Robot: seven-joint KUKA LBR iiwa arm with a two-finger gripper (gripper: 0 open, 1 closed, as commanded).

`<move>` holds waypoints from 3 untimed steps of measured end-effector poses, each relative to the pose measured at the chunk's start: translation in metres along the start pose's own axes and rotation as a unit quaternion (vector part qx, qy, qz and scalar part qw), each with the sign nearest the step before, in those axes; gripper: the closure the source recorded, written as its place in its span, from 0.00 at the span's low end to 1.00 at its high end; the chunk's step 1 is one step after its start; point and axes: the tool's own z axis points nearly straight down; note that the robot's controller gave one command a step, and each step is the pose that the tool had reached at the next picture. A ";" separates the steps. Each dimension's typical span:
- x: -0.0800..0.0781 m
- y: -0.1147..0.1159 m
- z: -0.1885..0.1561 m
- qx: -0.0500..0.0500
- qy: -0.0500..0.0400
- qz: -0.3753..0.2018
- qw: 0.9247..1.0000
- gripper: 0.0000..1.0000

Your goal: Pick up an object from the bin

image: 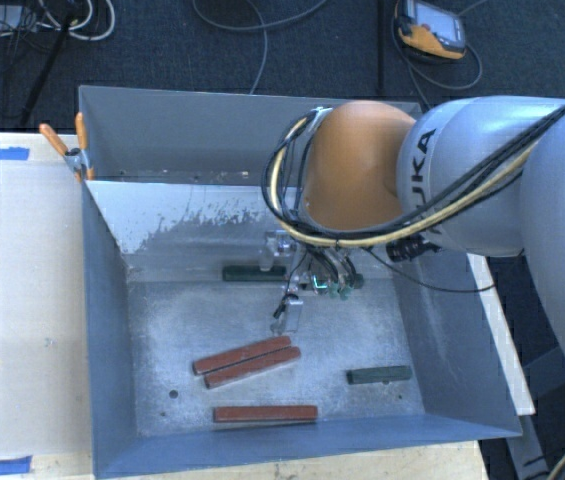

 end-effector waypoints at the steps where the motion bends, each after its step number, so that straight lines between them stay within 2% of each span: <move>1: 0.064 0.002 0.086 0.000 0.001 -0.097 0.995 0.00; 2: 0.061 0.002 0.082 0.000 -0.003 -0.095 0.996 1.00; 3: 0.063 0.003 -0.068 0.000 -0.008 -0.124 0.992 1.00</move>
Offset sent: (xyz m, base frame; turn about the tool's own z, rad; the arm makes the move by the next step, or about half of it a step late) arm -0.0617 0.0022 -0.0811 -0.1951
